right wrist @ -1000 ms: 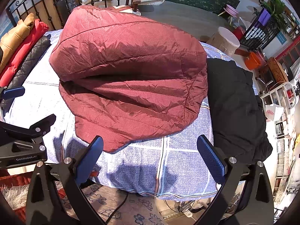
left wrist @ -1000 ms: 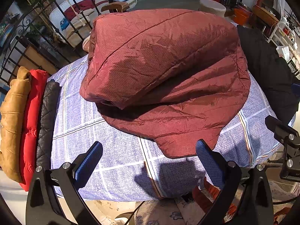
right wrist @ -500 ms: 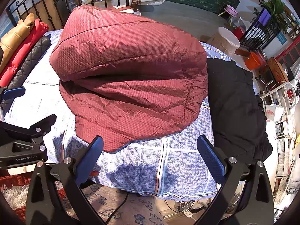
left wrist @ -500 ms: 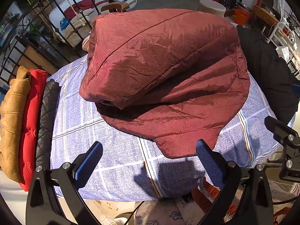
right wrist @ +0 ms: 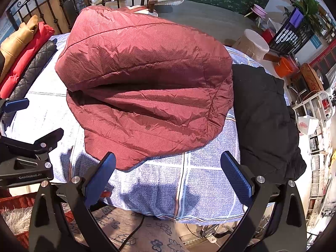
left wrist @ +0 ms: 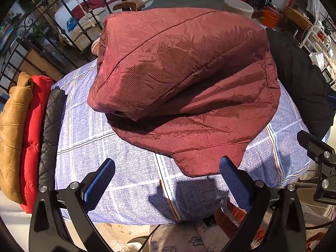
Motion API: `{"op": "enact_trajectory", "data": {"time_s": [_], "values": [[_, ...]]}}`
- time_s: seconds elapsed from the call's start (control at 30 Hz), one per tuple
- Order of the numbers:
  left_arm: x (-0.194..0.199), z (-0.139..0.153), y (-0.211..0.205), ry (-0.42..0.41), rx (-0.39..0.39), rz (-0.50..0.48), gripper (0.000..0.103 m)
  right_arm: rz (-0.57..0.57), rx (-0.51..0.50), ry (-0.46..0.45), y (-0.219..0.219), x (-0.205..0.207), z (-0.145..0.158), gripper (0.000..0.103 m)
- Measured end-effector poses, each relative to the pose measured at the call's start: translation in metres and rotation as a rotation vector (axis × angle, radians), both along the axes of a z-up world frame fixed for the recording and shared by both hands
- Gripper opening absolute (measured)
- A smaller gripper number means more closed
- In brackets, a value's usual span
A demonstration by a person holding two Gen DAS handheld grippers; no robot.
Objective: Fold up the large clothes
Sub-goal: 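Grasp the maroon jacket edge with the left tool while the right tool grasps another edge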
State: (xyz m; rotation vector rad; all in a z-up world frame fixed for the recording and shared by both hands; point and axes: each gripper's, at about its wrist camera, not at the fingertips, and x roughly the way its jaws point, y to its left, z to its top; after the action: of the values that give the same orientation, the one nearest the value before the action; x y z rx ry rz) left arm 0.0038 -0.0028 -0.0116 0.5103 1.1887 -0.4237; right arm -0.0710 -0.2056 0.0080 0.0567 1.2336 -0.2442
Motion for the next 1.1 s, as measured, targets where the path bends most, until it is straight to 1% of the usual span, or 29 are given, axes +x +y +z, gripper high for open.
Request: {"op": "enact_trajectory", "data": {"time_s": [0.37, 0.43, 0.5, 0.6, 0.7, 0.73, 0.8, 0.9, 0.93, 1.03, 1.1], "values": [[0.01, -0.006, 0.005, 0.066, -0.057, 0.033, 0.097, -0.003, 0.016, 0.0, -0.001, 0.002, -0.002, 0.098], [0.013, -0.007, 0.008, 0.083, -0.08, 0.044, 0.097, -0.007, 0.03, -0.007, -0.003, 0.002, -0.002, 0.098], [0.02, -0.009, 0.016, 0.112, -0.125, 0.081, 0.097, -0.016, 0.049, -0.014, -0.007, 0.002, -0.003, 0.098], [0.038, -0.016, 0.039, 0.153, -0.204, 0.174, 0.097, -0.054, 0.1, -0.034, -0.02, 0.002, -0.006, 0.098], [0.054, -0.022, 0.072, 0.146, -0.287, 0.275, 0.097, -0.124, 0.154, -0.069, -0.045, -0.002, -0.01, 0.098], [0.059, -0.024, 0.084, 0.142, -0.321, 0.301, 0.097, -0.173, 0.175, -0.085, -0.061, -0.005, -0.013, 0.098], [0.068, -0.031, 0.104, 0.144, -0.366, 0.344, 0.097, -0.258, 0.22, -0.115, -0.088, -0.012, -0.022, 0.098], [0.084, -0.05, 0.127, 0.174, -0.399, 0.401, 0.097, -0.343, 0.303, -0.131, -0.119, -0.02, -0.04, 0.098], [0.089, -0.058, 0.133, 0.187, -0.407, 0.422, 0.097, -0.364, 0.359, -0.129, -0.129, -0.022, -0.052, 0.098], [0.099, -0.081, 0.141, 0.215, -0.436, 0.449, 0.096, -0.4, 0.463, -0.134, -0.139, -0.025, -0.078, 0.098], [0.104, -0.099, 0.139, 0.242, -0.458, 0.456, 0.095, -0.42, 0.519, -0.128, -0.14, -0.023, -0.094, 0.098]]}}
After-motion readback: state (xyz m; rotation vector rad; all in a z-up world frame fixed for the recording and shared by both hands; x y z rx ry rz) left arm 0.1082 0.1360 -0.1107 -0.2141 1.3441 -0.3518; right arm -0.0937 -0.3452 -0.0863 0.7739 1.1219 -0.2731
